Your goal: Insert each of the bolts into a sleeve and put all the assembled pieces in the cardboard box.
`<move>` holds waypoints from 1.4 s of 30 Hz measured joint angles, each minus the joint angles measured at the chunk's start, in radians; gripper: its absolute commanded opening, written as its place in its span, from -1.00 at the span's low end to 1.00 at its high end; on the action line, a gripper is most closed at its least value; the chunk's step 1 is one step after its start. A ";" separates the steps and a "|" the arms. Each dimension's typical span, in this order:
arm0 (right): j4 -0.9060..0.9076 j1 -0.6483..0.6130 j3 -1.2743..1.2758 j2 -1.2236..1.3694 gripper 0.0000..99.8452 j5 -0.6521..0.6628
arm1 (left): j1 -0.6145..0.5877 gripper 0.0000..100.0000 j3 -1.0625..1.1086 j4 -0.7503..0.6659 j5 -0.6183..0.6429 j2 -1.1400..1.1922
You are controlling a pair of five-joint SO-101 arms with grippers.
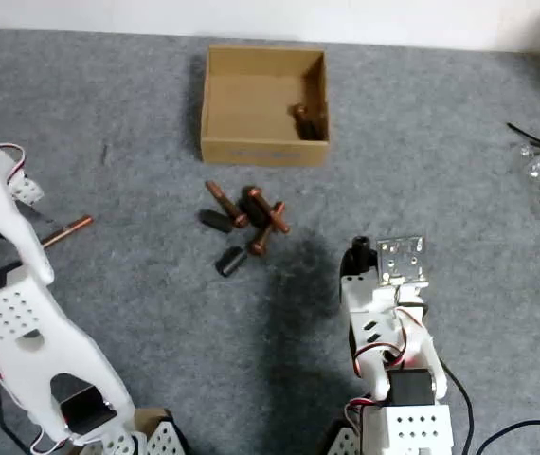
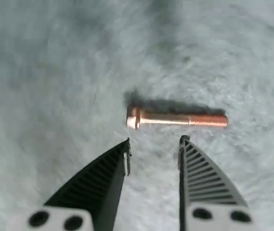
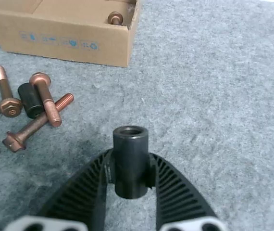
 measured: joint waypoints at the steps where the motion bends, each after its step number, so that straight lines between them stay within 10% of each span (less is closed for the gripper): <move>1: 0.000 0.000 0.000 0.000 -0.99 0.000 | 0.011 -0.68 0.023 0.000 0.071 -0.009; 19: 0.000 0.000 0.000 0.000 -0.99 0.000 | 0.152 -0.67 0.147 0.000 0.628 -0.046; 42: 0.000 0.000 0.000 0.000 -0.99 0.000 | 0.103 -0.67 0.160 -0.017 0.848 -0.048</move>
